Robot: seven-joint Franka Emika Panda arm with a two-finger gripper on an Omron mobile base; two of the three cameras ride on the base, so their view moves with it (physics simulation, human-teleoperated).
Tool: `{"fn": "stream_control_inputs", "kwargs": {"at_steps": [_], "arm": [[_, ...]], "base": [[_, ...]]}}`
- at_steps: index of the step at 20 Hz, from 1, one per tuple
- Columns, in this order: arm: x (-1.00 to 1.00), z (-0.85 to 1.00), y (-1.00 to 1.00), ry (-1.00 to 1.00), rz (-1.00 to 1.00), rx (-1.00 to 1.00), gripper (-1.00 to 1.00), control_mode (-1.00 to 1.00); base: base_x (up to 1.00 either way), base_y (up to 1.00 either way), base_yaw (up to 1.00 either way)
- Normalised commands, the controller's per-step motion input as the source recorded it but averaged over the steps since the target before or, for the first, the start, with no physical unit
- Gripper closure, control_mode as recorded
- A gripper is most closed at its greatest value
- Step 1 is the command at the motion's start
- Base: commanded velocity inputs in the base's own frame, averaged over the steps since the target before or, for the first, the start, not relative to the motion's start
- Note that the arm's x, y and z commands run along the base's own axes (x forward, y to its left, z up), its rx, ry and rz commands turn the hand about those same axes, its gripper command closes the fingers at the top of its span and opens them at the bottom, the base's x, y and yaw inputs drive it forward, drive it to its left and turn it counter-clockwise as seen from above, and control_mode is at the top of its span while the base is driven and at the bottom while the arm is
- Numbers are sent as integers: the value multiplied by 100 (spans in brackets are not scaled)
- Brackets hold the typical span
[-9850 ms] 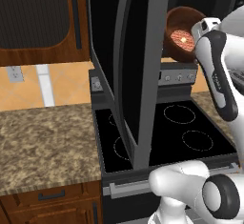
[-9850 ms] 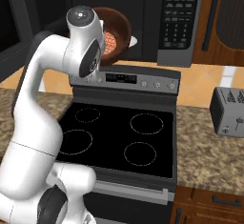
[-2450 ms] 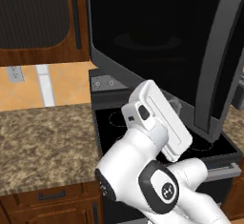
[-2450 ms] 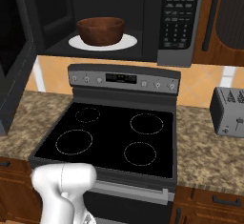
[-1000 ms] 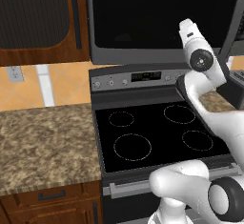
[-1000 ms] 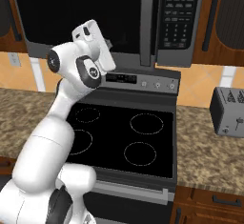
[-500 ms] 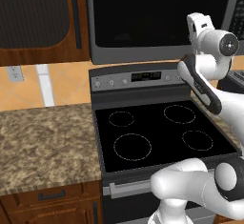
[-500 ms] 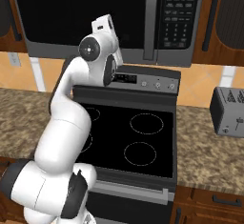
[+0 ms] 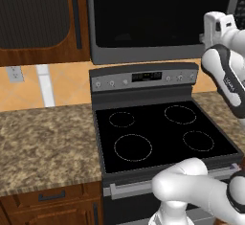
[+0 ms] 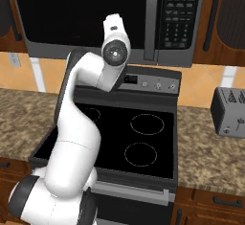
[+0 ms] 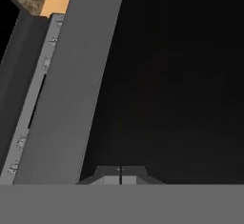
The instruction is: Open the microwave, place the bowl with waffle inside the microwave, then close the microwave door and turn it on.
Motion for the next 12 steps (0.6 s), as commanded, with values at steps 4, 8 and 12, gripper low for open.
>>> {"fn": "stream_control_inputs", "kwargs": {"at_steps": [4, 8, 12], "arm": [[-100, 30, -31, 0, 15, 1, 100, -100], [-72, -1, -40, 2, 16, 6, 100, -100], [-7, 0, -61, 0, 10, 8, 100, -100]], "base": [[0, 0, 0], [0, 0, 0], [0, 0, 0]]}}
